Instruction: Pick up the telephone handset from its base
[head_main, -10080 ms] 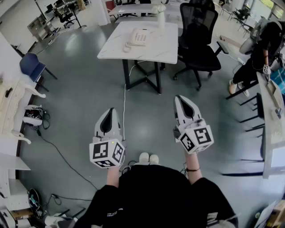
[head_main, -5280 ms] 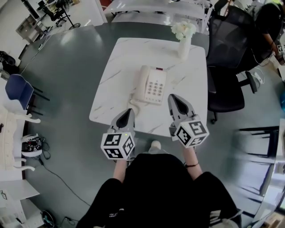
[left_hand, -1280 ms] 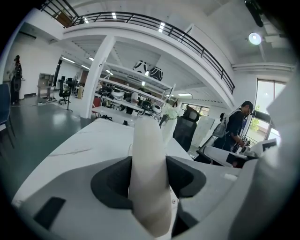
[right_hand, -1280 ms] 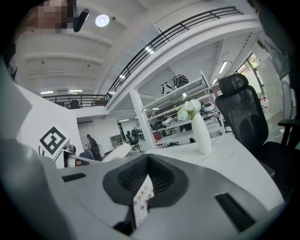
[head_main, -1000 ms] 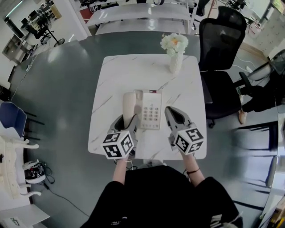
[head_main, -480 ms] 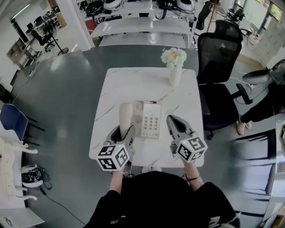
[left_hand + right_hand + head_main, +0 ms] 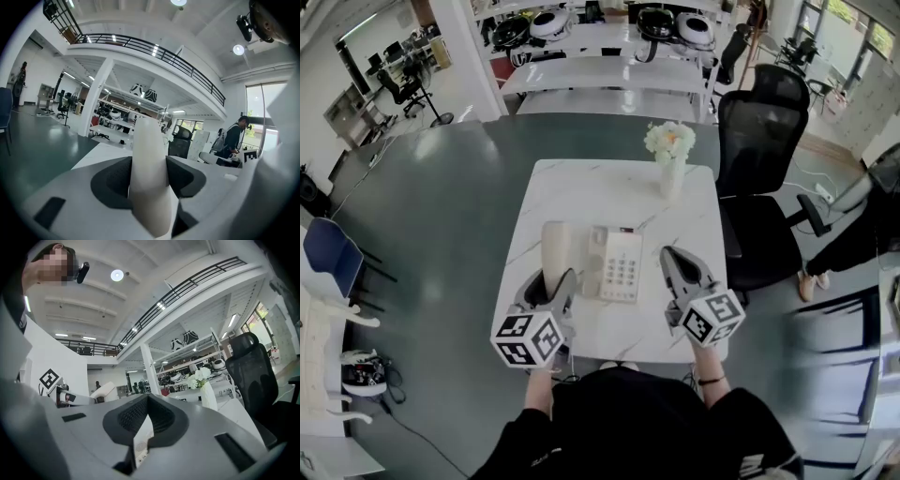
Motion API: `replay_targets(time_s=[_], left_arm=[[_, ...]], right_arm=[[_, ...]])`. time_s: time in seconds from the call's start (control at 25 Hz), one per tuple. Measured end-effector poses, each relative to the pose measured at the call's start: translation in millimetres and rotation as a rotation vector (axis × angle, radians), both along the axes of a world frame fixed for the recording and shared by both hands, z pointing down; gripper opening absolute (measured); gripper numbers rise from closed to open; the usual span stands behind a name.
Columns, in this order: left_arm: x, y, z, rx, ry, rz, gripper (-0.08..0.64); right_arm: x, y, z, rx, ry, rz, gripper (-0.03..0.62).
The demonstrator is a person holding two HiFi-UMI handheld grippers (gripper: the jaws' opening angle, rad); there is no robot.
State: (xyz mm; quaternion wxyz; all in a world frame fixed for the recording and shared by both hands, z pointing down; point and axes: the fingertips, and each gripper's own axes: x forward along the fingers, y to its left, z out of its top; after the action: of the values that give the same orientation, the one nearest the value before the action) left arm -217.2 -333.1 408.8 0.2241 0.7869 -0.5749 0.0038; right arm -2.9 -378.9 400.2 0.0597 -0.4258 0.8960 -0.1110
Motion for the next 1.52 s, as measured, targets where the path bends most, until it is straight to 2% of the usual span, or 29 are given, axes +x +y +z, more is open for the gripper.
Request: replay_targets(time_s=[0.52,0.64,1.04,1.32,1.52], left_arm=[[-26,12,-35,0.110,0.017,-0.071,0.207],[-29,14,-39,0.127,0.001,-0.087,0.207],[-24,18,-37,0.121,-0.031,-0.084,0.207],[-22,16,-37,0.117,-0.039,-0.085,0.209],[-23,15,-33,0.106,-0.038,-0.082,0.207]], right_arm=[[8,3,-42,0.103,-0.005,0.012,-0.009],[9,4,-47,0.115,-0.007,0.015,-0.009],[11,8,-47,0.113,0.000,0.008,-0.009],[16,6,-45,0.126,0.056,0.057,-0.009],[17,4,-43,0.123,0.063,0.068,-0.009]])
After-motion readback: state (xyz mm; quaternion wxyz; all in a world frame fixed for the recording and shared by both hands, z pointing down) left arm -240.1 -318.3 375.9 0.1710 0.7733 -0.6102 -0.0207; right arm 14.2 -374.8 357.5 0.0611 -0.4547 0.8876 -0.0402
